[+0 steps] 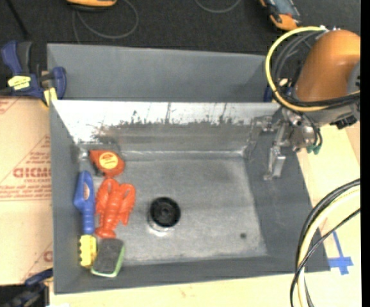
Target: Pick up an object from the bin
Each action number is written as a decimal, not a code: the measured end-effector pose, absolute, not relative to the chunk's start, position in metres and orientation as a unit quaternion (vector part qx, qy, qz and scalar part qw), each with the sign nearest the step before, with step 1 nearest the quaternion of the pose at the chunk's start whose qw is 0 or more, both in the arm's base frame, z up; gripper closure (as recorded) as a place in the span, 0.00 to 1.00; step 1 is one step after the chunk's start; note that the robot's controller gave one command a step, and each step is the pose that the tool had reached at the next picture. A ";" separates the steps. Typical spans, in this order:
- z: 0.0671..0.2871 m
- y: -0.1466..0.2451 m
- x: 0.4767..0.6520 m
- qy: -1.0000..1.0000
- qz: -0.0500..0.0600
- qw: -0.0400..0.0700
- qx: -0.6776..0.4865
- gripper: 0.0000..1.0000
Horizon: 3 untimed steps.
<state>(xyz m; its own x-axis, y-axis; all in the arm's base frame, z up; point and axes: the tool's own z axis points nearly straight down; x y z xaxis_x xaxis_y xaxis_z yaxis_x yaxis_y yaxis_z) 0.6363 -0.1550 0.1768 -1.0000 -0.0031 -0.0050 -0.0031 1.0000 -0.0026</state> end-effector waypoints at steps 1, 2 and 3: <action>0.177 -0.155 0.636 1.000 -0.001 0.003 -0.002 0.00; 0.103 -0.119 0.641 1.000 -0.001 0.005 0.003 0.00; 0.073 -0.109 0.618 0.998 0.000 0.001 -0.060 0.00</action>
Offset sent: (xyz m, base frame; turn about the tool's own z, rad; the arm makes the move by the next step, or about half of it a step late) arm 0.0044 0.0532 -0.1068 0.0096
